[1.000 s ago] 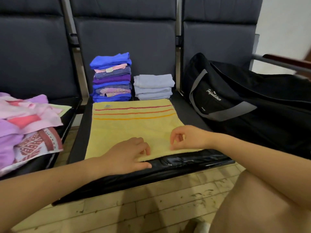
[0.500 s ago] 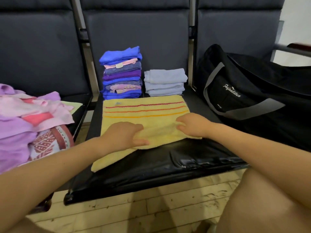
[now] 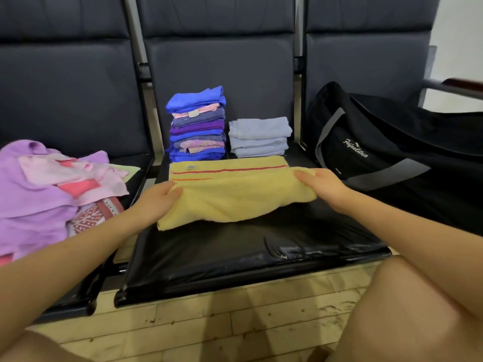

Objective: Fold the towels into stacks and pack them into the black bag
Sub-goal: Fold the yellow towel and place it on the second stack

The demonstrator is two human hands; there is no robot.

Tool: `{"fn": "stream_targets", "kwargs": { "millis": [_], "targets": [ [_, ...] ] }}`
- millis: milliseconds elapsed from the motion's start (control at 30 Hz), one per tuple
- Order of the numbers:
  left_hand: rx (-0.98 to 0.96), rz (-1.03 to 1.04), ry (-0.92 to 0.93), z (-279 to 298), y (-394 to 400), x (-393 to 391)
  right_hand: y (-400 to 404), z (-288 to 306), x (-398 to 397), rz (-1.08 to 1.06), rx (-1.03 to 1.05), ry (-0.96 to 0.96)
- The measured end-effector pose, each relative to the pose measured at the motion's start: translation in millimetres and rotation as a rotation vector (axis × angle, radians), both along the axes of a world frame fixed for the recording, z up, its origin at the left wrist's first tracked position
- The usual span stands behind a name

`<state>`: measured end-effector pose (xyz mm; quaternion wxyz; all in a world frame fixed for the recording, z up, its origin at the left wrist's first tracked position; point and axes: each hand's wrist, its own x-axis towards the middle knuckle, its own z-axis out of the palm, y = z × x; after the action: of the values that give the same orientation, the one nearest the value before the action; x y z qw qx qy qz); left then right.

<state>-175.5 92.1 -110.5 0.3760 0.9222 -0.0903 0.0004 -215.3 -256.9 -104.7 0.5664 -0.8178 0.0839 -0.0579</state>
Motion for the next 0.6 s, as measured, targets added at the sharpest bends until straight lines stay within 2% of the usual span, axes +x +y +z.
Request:
{"fn": "stream_targets", "kwargs": {
  "millis": [233,433,600],
  "targets": [
    [0.067,-0.052,-0.030,-4.4,-6.4,-8.1,-10.6,-5.7,-10.9,0.005,-0.426,0.111],
    [0.207,-0.121,-0.012,-3.4,-9.0,-8.7,-21.7,-8.1,-11.9,-0.048,-0.502,0.126],
    [0.350,-0.113,-0.099,-4.2,-13.9,7.7,-22.1,-13.1,3.2,-0.090,-0.514,0.088]
  ]
}}
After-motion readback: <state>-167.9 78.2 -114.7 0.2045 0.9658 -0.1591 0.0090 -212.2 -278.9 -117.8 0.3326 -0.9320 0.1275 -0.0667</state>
